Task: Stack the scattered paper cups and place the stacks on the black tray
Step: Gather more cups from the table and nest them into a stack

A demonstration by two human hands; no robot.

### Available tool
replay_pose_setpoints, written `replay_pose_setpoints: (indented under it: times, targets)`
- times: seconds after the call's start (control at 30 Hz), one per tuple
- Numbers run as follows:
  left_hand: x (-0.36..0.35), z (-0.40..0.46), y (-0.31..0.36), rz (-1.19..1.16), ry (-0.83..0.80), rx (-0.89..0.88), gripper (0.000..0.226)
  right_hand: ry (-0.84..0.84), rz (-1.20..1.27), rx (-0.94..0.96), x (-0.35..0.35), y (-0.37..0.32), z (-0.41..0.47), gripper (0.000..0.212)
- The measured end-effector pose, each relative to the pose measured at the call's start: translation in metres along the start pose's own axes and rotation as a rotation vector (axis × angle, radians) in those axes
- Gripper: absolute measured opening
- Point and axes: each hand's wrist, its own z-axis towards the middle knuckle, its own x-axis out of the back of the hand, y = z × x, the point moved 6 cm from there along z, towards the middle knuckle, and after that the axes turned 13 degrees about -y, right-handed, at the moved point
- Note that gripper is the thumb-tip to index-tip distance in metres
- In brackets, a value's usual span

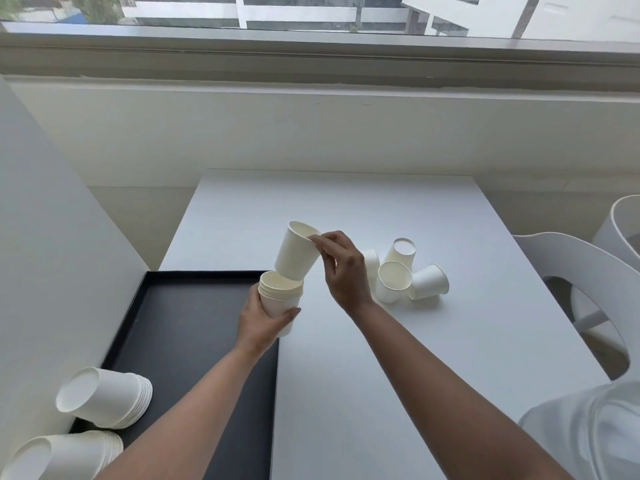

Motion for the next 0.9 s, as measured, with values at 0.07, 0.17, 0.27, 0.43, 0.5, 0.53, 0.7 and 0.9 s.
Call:
replay_pose_setpoints:
  times: [0.07,0.17,0.27,0.43,0.5,0.53,0.7,0.9]
  targets:
    - [-0.001,-0.001,0.002,0.004,0.002,-0.007,0.070,-0.041,-0.009,0.040,-0.003,-0.008,-0.002,0.025]
    - [-0.002,-0.002,0.004,0.001,-0.001,-0.025,0.065,-0.108,-0.014,0.071,-0.010,-0.013,-0.008,0.029]
    - [-0.003,-0.003,0.005,-0.001,-0.003,-0.041,0.063,-0.167,-0.062,0.093,-0.014,-0.015,-0.015,0.036]
    - [-0.004,-0.003,0.009,0.007,-0.004,-0.053,0.064,-0.245,-0.114,0.113,-0.020,-0.018,-0.025,0.041]
    - [-0.005,-0.003,0.010,0.011,-0.008,-0.050,0.063,-0.281,-0.127,0.109,-0.022,-0.017,-0.029,0.043]
    - [-0.005,-0.003,0.011,0.014,-0.009,-0.047,0.062,-0.298,-0.134,0.109,-0.023,-0.017,-0.031,0.044]
    - [-0.009,-0.003,0.017,0.022,-0.008,-0.057,0.057,-0.345,-0.146,0.086,-0.027,-0.011,-0.038,0.049]
    - [-0.013,-0.004,0.014,0.035,-0.020,-0.049,0.059,-0.354,-0.163,0.099,-0.026,-0.006,-0.043,0.053]
